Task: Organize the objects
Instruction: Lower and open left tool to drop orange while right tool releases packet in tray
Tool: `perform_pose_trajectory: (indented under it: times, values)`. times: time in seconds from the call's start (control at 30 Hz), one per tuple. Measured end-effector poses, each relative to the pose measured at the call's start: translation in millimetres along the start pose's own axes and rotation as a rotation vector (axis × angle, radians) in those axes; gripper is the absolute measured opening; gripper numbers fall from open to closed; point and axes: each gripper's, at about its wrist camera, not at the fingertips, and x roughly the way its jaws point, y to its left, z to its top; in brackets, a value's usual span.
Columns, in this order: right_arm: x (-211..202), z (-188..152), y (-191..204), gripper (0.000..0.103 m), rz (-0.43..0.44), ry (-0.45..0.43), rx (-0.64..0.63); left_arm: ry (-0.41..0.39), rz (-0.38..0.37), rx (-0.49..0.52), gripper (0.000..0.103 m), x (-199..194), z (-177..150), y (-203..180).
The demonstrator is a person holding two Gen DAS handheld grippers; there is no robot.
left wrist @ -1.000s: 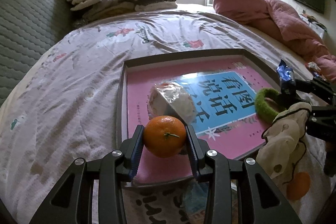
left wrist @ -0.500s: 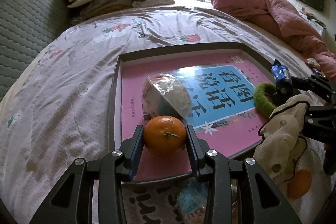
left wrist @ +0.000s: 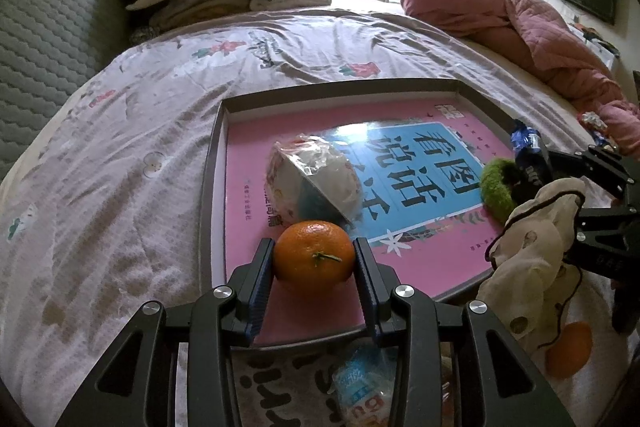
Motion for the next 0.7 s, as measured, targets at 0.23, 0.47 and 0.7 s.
perform_pose_trajectory:
  times: [0.23, 0.47, 0.7]
  values:
    - [2.2, -1.2, -5.3, 0.057, 0.013, 0.018, 0.036, 0.002, -0.002, -0.003, 0.040, 0.4, 0.0, 0.2]
    - [1.8, -0.7, -7.6, 0.059, 0.020, 0.026, 0.052, 0.013, 0.013, -0.005, 0.045, -0.2, 0.6, 1.0]
    - [-2.3, -0.1, -6.9, 0.061, 0.024, 0.018, 0.046, 0.014, 0.017, -0.011, 0.046, -1.8, 0.9, 3.7]
